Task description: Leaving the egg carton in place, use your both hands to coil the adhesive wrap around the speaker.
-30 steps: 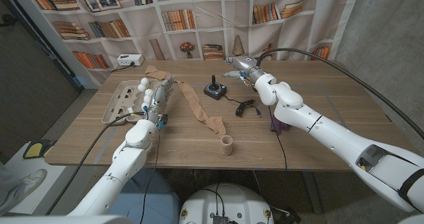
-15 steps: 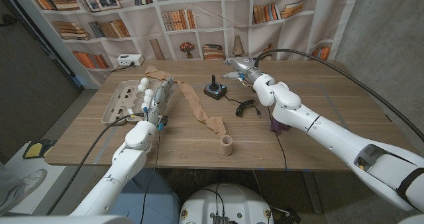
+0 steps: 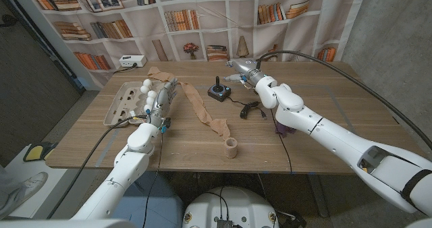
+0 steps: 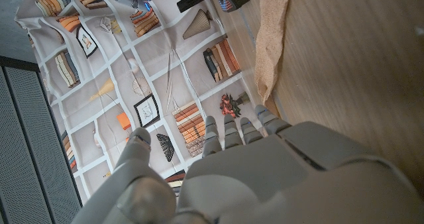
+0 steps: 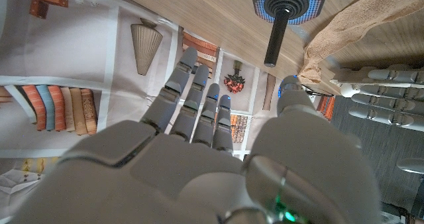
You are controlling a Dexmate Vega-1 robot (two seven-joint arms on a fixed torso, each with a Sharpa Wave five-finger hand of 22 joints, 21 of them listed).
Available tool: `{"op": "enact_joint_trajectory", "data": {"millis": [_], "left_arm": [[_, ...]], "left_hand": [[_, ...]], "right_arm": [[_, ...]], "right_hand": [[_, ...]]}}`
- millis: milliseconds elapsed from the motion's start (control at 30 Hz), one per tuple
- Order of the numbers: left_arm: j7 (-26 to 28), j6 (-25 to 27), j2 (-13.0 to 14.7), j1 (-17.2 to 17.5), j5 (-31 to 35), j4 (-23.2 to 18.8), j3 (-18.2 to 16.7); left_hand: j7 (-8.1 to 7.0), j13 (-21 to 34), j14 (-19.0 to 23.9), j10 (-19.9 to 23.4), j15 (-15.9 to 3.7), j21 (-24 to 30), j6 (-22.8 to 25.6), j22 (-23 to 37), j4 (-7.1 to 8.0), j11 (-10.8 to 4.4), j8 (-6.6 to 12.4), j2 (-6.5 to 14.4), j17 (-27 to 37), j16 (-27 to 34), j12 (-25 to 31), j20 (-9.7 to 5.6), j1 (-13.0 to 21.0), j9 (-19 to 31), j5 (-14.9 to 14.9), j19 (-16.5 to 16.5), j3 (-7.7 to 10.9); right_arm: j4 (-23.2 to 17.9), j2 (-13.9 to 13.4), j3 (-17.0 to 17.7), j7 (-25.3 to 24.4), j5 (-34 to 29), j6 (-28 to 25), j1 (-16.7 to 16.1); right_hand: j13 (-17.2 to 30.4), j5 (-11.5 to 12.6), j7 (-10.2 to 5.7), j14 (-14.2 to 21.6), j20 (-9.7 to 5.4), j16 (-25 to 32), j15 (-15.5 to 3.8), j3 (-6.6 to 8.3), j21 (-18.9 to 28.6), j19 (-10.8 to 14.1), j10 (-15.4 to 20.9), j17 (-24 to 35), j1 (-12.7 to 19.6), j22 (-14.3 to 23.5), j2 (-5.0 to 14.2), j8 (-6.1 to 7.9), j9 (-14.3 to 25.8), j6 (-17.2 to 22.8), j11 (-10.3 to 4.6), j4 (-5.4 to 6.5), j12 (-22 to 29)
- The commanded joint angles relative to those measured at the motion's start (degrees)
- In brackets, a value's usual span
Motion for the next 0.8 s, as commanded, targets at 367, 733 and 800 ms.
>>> {"op": "enact_joint_trajectory", "data": {"millis": [367, 733, 800], "left_arm": [[-0.5, -0.1, -0.2, -0.5, -0.3, 0.6, 0.1], [-0.7, -0.6, -0.3, -0.6, -0.5, 1.2, -0.1], [-0.8, -0.8, -0.3, -0.6, -0.7, 1.4, -0.2]], "left_hand": [[-0.08, 0.2, -0.3, 0.7, -0.21, -0.3, 0.3, 0.2, 0.05, -0.09, 0.13, 0.2, 0.2, 0.3, 0.2, 0.06, 0.3, 0.1, 0.4, 0.6, -0.08], [-0.04, 0.2, -0.3, 0.7, -0.16, -0.4, 0.3, 0.2, 0.05, -0.22, 0.12, 0.2, 0.2, 0.3, 0.2, 0.08, 0.3, 0.1, 0.4, 0.6, -0.12], [-0.03, 0.2, -0.3, 0.7, -0.22, -0.4, 0.3, 0.2, 0.05, -0.19, 0.13, 0.2, 0.2, 0.3, 0.2, 0.1, 0.3, 0.1, 0.4, 0.6, -0.13]], "right_arm": [[1.9, 1.7, -2.1, 1.4, -2.6, 0.0, 1.8], [2.4, 2.5, -3.3, 2.2, -5.4, -0.5, 2.4], [2.4, 2.7, -3.5, 2.3, -5.9, -0.6, 2.5]], "right_hand": [[0.5, 0.3, -0.71, -0.6, -0.01, 0.0, -6.79, -0.26, 0.3, -0.1, -0.4, 0.7, 0.6, 0.2, 0.27, -0.12, 0.2, 0.1, -0.37, 0.47, -0.2], [0.6, 0.4, -0.74, -0.5, 0.06, 0.0, -6.74, 0.05, 0.4, -0.1, -0.4, 0.9, 1.6, 0.3, 0.65, -0.16, 0.3, 0.1, -0.39, 0.05, -0.2], [0.6, 0.4, -0.69, -0.5, 0.06, 0.0, -6.85, 0.19, 0.4, -0.1, -0.3, 0.9, 2.0, 0.3, 0.81, -0.17, 0.3, 0.1, -0.36, -0.09, -0.1]]}}
